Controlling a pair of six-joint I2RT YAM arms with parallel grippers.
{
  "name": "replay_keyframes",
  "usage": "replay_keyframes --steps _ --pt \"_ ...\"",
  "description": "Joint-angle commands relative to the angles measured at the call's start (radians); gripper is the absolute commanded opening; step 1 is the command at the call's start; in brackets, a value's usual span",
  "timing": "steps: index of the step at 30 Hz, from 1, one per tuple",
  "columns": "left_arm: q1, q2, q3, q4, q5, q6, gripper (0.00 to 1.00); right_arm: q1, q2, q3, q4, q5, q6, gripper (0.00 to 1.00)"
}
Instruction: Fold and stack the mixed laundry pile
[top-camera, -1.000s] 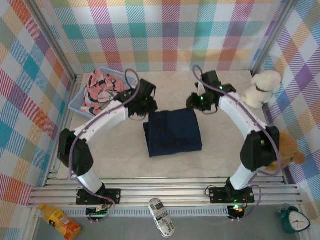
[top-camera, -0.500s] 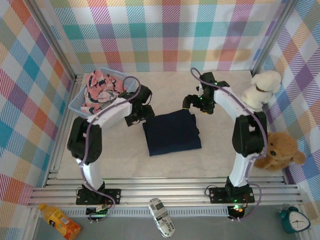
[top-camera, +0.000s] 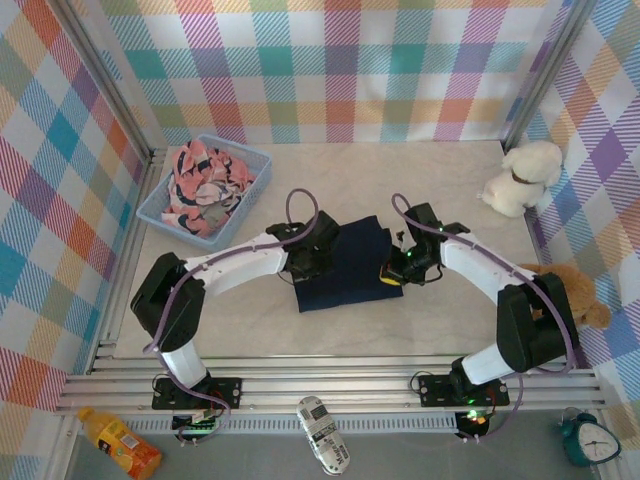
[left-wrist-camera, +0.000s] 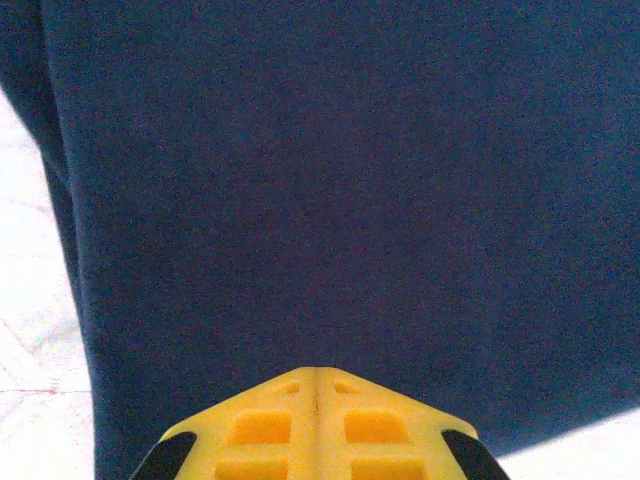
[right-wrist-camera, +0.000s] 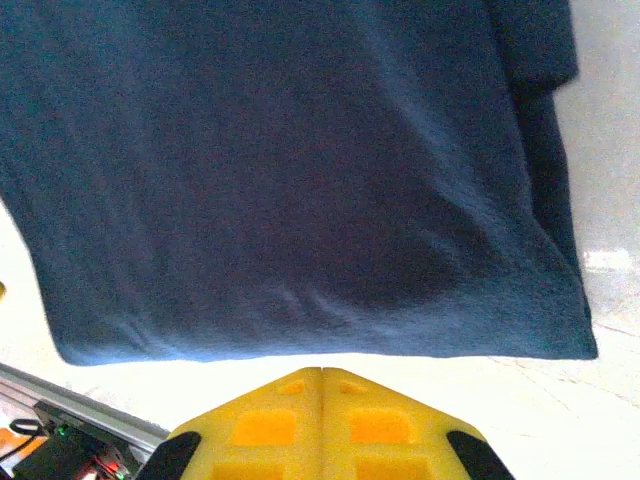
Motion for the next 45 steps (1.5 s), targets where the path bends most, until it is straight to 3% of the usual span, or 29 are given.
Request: replay_keyframes --steps 1,7,12,16,18,20,26,34,40,45 --pt "-0.027 0.038 -0.048 0.007 -0.022 -0.052 0.00 -0.005 0.055 -0.011 0.138 -0.029 0.114 0.06" --pt "-0.139 0.121 0.007 -0.024 0.029 -0.090 0.00 -0.021 0.248 0.124 0.161 0.044 0.076 0.06" --pt "-0.208 0.187 0.104 0.073 0.178 -0.215 0.00 -0.046 0.408 0.367 0.085 0.053 -0.051 0.06" --pt "-0.215 0.184 0.273 -0.046 0.083 -0.183 0.01 -0.059 0.410 0.515 -0.059 0.082 -0.137 0.14" --pt "-0.209 0.170 0.333 -0.121 -0.004 -0.126 0.06 -0.059 0.343 0.493 -0.074 0.070 -0.162 0.20" --pt "-0.198 0.169 0.351 -0.142 -0.022 -0.087 0.06 -0.059 0.283 0.445 -0.069 0.013 -0.168 0.19" --pt "-0.213 0.198 0.263 0.022 0.109 -0.002 0.00 -0.054 0.212 0.216 0.105 -0.284 -0.034 0.09" --pt "-0.220 0.296 0.114 0.013 0.150 0.054 0.00 -0.120 0.415 0.240 0.171 -0.169 -0.019 0.01" --pt "-0.222 0.270 0.177 -0.093 0.152 0.094 0.00 -0.171 0.528 0.416 0.091 -0.144 -0.137 0.00" --pt "-0.156 0.228 0.347 -0.171 0.150 0.074 0.01 -0.168 0.422 0.444 0.013 -0.136 -0.176 0.15"
